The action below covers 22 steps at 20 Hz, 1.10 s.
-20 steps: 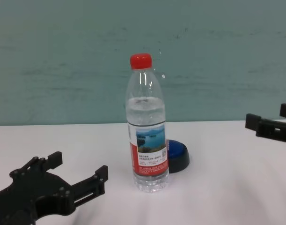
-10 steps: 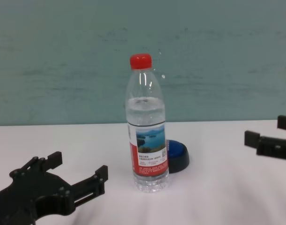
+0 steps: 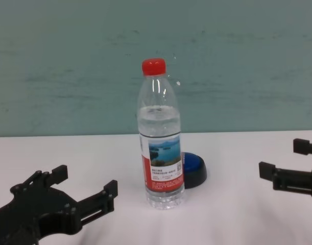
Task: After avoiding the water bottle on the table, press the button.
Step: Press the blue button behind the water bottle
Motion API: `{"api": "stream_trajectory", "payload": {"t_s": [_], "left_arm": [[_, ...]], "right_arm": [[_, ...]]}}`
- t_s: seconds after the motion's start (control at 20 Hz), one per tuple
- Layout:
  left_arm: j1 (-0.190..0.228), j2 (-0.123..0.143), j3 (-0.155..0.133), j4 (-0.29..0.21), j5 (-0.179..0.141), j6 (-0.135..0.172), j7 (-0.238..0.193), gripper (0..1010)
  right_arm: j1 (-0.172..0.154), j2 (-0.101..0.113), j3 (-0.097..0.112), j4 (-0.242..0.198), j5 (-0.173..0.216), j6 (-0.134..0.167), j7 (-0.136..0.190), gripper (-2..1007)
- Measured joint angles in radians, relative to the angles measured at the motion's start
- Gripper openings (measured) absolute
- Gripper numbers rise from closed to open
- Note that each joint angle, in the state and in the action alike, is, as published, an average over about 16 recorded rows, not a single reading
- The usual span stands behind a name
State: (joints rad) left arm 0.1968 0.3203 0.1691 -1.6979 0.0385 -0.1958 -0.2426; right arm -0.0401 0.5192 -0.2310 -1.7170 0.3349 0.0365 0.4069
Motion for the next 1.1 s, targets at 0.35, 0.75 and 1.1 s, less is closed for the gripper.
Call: {"api": "stream_trajectory", "payload": {"t_s": [0.35, 0.75, 1.1], "left_arm": [[0.0, 0.0, 0.0, 0.0, 0.0, 0.0, 0.0, 1000], [0.0, 0.0, 0.0, 0.0, 0.0, 0.0, 0.0, 1000], [0.0, 0.0, 0.0, 0.0, 0.0, 0.0, 0.0, 1000]], "right_arm": [[0.001, 0.014, -0.015, 0.009, -0.028, -0.015, 0.002, 1003], [-0.016, 0.018, -0.006, -0.001, -0.038, -0.035, 0.0, 1003], [-0.032, 0.013, 0.008, -0.018, -0.03, -0.044, -0.006, 1003]]}}
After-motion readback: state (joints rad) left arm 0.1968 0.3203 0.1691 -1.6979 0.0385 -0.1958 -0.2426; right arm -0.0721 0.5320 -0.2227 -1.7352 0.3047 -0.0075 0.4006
